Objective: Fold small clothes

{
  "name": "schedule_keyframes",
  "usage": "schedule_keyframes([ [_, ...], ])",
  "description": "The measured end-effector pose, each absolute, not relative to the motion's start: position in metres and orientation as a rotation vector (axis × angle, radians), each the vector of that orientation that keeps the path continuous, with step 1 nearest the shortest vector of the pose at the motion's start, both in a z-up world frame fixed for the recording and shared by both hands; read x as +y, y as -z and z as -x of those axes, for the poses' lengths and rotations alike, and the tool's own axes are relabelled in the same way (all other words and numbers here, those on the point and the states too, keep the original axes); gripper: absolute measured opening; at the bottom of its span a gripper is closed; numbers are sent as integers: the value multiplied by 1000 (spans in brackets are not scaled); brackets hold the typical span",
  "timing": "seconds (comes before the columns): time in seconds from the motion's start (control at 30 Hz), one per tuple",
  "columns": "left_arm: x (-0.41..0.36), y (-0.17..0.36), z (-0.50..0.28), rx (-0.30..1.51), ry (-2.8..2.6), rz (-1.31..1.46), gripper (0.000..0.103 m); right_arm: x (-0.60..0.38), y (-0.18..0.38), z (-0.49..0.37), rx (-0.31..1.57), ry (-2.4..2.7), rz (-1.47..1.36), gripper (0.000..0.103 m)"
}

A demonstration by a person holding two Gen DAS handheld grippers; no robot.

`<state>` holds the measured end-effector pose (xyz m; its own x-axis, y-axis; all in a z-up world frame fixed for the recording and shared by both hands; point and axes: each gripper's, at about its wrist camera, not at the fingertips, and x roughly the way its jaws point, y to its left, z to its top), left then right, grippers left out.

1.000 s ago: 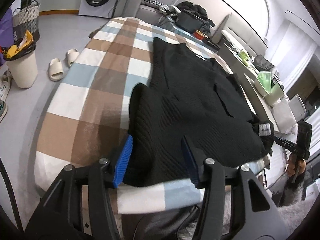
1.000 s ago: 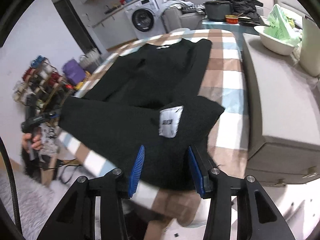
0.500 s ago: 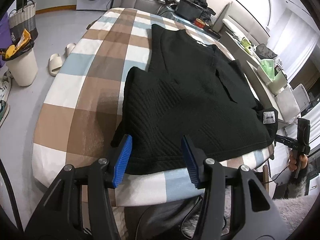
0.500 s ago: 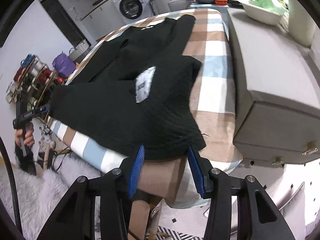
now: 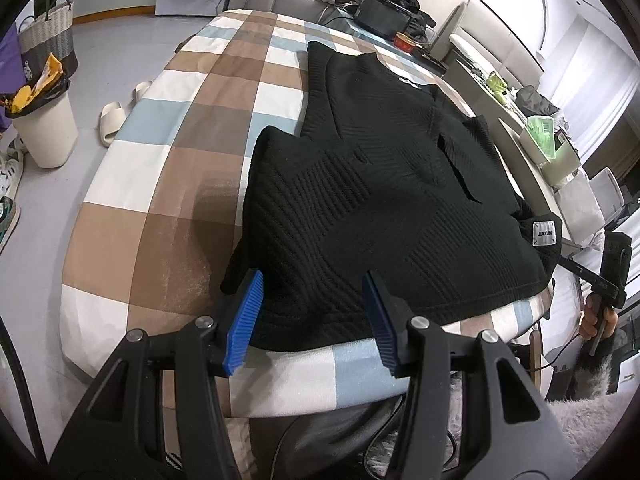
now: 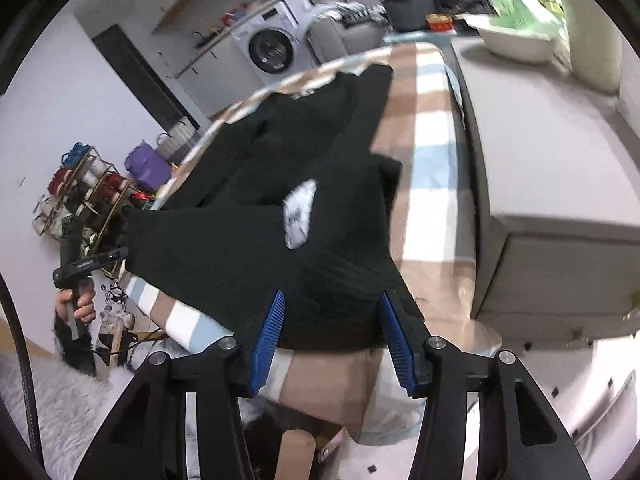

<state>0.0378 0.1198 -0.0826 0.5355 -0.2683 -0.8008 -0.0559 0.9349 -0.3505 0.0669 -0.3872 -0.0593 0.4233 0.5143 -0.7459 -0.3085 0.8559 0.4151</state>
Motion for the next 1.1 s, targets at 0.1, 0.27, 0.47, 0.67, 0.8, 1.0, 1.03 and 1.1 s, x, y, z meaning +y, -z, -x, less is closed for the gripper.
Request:
schedule_keyframes([
  [0.1, 120, 84, -39, 999, 133, 364, 47, -389, 62, -72, 998, -461, -220, 51],
  [0.27, 122, 84, -38, 999, 133, 368, 47, -382, 81, -84, 1056, -386, -201, 51],
  [0.47, 123, 85, -39, 1003, 133, 369, 47, -377, 73, -81, 1055, -364, -134, 42],
  [0.67, 123, 81, -37, 997, 151, 381, 47, -380, 58, -67, 970, -585, -223, 42],
  [0.8, 119, 72, -32, 970, 185, 365, 47, -386, 52, -61, 886, -705, -345, 43],
  [1.0, 113, 69, -31, 976, 192, 345, 48, -394, 79, -71, 1012, -603, -369, 43],
  [1.03, 113, 70, -32, 980, 189, 345, 48, -396, 82, -72, 1013, -614, -383, 43],
  [1.1, 113, 72, -33, 986, 185, 348, 48, -400, 85, -73, 1019, -613, -394, 43],
])
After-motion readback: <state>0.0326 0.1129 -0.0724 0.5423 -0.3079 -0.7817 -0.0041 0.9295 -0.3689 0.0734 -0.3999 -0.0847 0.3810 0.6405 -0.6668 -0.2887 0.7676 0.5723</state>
